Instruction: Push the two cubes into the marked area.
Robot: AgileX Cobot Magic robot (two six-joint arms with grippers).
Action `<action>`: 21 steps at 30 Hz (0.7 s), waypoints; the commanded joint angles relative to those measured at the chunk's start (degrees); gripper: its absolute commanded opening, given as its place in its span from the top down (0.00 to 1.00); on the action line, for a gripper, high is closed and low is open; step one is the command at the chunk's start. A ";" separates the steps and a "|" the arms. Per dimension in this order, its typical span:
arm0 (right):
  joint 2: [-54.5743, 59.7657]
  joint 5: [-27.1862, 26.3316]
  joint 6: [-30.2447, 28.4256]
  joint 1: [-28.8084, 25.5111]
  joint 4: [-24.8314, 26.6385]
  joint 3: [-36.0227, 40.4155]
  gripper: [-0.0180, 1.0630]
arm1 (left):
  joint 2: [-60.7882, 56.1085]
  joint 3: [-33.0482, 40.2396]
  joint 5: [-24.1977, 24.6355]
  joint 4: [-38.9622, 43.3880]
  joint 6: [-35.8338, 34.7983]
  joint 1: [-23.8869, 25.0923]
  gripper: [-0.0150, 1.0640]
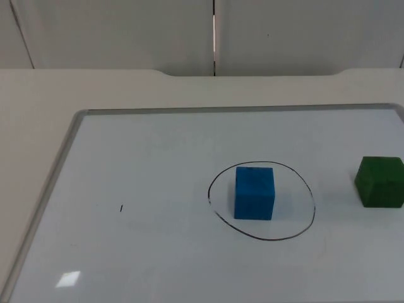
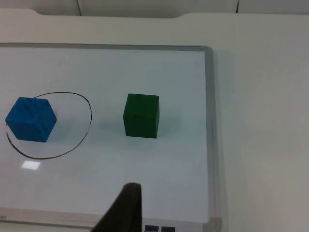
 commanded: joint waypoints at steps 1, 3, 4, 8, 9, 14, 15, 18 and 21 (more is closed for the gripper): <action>-0.24 -0.31 0.16 -0.21 -0.08 0.14 0.01 | -3.42 4.09 -1.25 0.64 -2.05 0.16 0.99; -0.24 -0.31 0.16 -0.21 -0.08 0.14 0.01 | -7.82 7.91 -1.15 1.04 -3.08 0.16 0.99; -0.24 -0.31 0.16 -0.21 -0.08 0.14 0.01 | -7.82 7.91 -1.15 1.04 -3.08 0.16 0.99; -0.24 -0.31 0.16 -0.21 -0.08 0.14 0.01 | -18.75 12.62 0.16 4.55 -6.97 0.16 0.99; -0.24 -0.31 0.16 -0.21 -0.08 0.14 0.01 | -20.43 13.08 0.77 5.11 -7.77 0.16 0.99; -0.24 -0.31 0.16 -0.21 -0.42 0.03 0.01 | -29.14 15.88 6.38 9.69 -13.07 0.16 0.99; -0.24 -0.42 0.16 -0.21 -0.42 0.02 0.01 | -30.75 16.34 7.70 10.81 -13.94 0.16 0.99; -0.24 -0.42 0.16 -0.21 -0.42 0.02 0.01 | -34.39 16.55 10.11 12.40 -16.73 0.16 0.99; -0.24 -0.42 0.16 -0.21 -0.42 0.02 0.02 | -34.95 16.77 12.45 13.22 -17.93 0.16 0.99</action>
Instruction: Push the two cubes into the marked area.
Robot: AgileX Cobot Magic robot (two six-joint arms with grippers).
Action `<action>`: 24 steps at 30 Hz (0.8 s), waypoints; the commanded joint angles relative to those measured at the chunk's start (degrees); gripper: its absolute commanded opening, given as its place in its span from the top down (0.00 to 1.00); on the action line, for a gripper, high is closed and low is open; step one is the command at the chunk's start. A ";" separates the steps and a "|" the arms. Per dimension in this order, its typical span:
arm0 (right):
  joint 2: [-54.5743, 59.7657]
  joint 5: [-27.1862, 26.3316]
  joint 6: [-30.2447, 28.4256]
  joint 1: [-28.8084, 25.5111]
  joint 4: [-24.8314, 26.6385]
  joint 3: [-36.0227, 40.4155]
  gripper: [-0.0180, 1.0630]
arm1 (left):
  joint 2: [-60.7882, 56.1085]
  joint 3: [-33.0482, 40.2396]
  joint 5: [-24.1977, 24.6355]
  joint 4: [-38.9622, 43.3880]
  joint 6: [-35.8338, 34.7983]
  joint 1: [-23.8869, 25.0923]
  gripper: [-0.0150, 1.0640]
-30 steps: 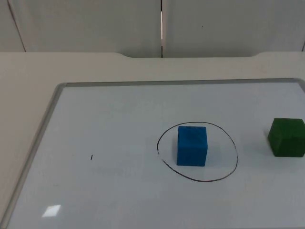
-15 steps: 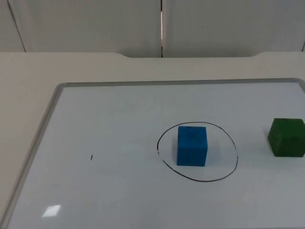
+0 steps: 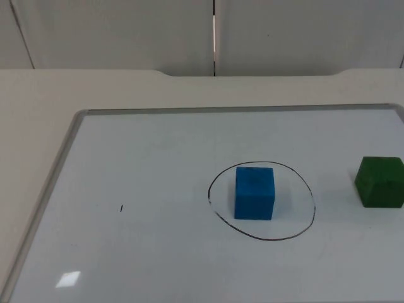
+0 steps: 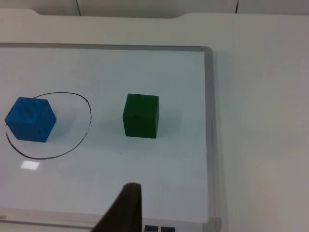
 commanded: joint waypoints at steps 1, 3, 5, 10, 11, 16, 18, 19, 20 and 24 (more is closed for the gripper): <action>-0.21 -0.42 0.16 -0.21 -0.42 0.02 0.02 | -0.38 0.64 2.39 0.46 -1.32 0.16 0.99; 0.98 -0.51 0.16 -0.21 -0.07 0.02 0.04 | -0.38 1.43 2.38 0.35 -1.32 0.16 0.99; 3.78 -0.51 0.16 -0.21 -0.07 -0.06 0.06 | -0.38 3.06 2.38 0.35 -1.32 0.16 0.99; 10.28 -1.12 0.16 -0.21 0.18 -1.88 0.11 | -0.38 3.84 2.90 0.35 -1.32 0.16 0.99; 11.91 -1.70 0.16 -0.21 0.18 -2.49 0.13 | -0.38 3.84 3.02 0.35 -1.32 0.16 0.99; 18.66 -4.86 0.16 -0.21 0.07 -6.24 0.21 | -0.38 4.77 6.15 0.87 -0.24 0.16 0.99; 22.40 -6.55 0.16 -0.21 -0.42 -8.18 0.31 | -0.38 5.51 6.71 0.87 -0.10 0.16 0.99; 24.58 -7.48 0.16 -0.21 -0.42 -9.02 0.38 | -0.38 5.51 6.71 0.87 -0.10 0.16 0.99; 24.58 -7.48 0.16 -0.21 -0.42 -9.02 0.38 | -0.38 5.51 6.71 0.87 -0.10 0.16 0.99; 33.99 -10.65 0.16 -0.21 -0.42 -11.96 0.66 | -0.38 5.51 6.71 0.87 -0.10 0.16 0.99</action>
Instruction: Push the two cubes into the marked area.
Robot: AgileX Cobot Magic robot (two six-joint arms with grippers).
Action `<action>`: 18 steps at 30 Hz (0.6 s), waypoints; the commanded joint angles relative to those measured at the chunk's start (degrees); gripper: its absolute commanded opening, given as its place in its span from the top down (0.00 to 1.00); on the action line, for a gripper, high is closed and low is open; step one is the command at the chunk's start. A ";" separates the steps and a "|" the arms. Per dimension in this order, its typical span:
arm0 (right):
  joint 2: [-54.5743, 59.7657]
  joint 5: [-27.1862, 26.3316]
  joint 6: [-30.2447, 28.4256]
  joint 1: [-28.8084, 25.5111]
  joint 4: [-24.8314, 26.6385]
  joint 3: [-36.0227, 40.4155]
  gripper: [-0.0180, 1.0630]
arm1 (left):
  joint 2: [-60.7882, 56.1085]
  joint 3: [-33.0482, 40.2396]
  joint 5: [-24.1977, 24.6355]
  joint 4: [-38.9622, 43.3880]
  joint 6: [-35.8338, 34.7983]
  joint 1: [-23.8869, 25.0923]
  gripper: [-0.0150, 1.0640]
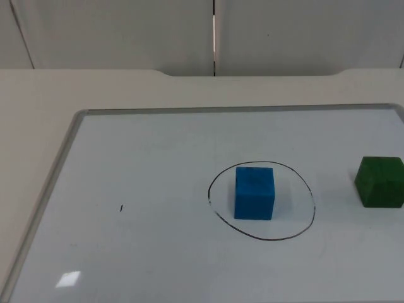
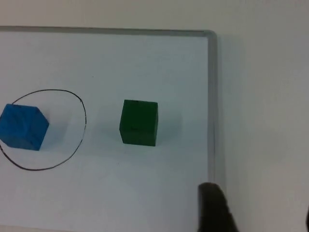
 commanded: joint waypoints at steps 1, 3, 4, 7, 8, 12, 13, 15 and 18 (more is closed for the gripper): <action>3.67 -2.14 0.16 -0.21 -0.42 -1.30 0.66 | -0.24 0.25 0.22 0.00 0.27 0.16 0.99; 10.02 -3.78 0.03 -0.21 -0.42 -3.23 0.83 | -0.24 0.25 0.22 0.00 0.27 0.16 0.99; 12.84 -4.48 0.03 -0.21 -0.42 -3.87 0.89 | -0.24 0.25 0.22 0.00 0.27 0.16 0.99; 16.66 -5.55 0.03 -0.21 -0.42 -4.89 0.95 | -0.24 0.25 0.22 0.00 0.27 0.16 0.99; 21.00 -7.06 0.16 -0.21 0.09 -5.98 0.98 | -0.24 0.25 0.22 0.00 0.27 0.16 0.99; 31.01 -12.88 0.16 -0.21 0.30 -6.87 0.98 | -0.24 0.25 0.22 0.00 0.27 0.16 0.99; 31.01 -12.88 0.16 -0.21 0.30 -6.87 0.98 | -0.24 0.25 0.22 0.00 0.27 0.16 0.99; 35.32 -15.12 0.16 -0.21 0.30 -6.87 0.98 | -0.24 0.25 0.22 0.00 0.27 0.16 0.99; 42.08 -18.33 0.16 -0.21 0.30 -6.87 0.98 | -0.24 0.25 0.22 0.00 0.27 0.16 0.99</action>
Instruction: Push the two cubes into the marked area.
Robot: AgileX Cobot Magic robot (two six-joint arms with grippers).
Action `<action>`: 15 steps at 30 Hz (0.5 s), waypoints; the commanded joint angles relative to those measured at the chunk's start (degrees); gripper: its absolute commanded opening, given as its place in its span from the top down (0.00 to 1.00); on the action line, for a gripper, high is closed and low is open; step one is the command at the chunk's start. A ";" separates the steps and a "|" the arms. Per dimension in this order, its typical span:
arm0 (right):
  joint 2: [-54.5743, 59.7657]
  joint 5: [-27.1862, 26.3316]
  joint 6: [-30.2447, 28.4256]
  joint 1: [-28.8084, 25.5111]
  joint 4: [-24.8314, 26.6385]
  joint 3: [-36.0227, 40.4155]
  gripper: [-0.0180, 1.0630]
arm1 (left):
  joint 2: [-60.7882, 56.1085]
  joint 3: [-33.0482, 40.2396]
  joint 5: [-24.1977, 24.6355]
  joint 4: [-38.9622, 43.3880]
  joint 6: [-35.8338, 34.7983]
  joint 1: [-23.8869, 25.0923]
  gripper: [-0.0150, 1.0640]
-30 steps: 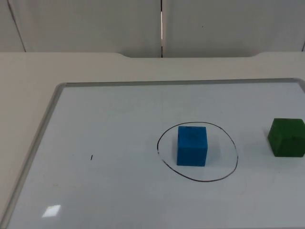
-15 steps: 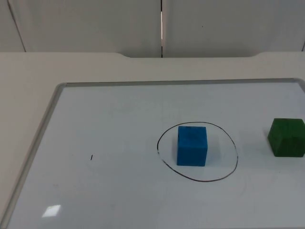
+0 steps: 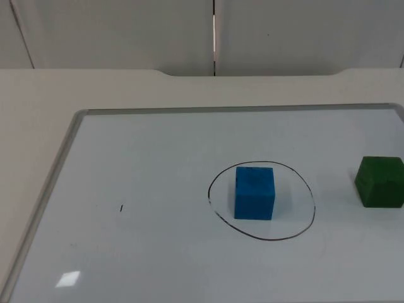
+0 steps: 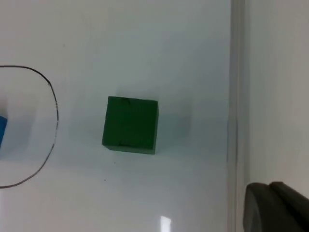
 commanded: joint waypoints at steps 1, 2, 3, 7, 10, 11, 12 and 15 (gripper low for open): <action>4.07 -3.02 0.16 -0.21 0.17 -0.46 0.98 | -0.24 0.25 0.22 0.00 0.15 0.16 0.99; 5.87 -3.96 0.16 -0.21 0.17 -0.46 0.98 | -0.24 0.25 0.22 0.00 0.15 0.16 0.99; 7.97 -4.72 0.16 -0.21 0.17 -0.46 0.98 | -0.24 0.25 0.22 0.00 0.15 0.16 0.99; 13.51 -7.30 0.16 -0.21 0.17 -0.46 0.98 | -0.24 0.25 0.22 0.00 0.15 0.16 0.99; 18.98 -7.58 0.16 -0.21 0.17 -2.06 0.98 | -0.24 0.25 0.22 0.00 0.15 0.16 0.99; 20.91 -7.58 0.16 -0.21 0.17 -3.03 0.98 | -0.24 0.25 0.22 0.00 0.15 0.16 0.99; 22.77 -7.30 0.16 -0.21 0.17 -3.90 0.98 | -0.24 0.25 0.22 0.00 0.15 0.16 0.99; 25.88 -6.37 0.16 -0.21 0.17 -6.38 0.98 | -0.24 0.25 0.22 0.00 0.15 0.16 0.99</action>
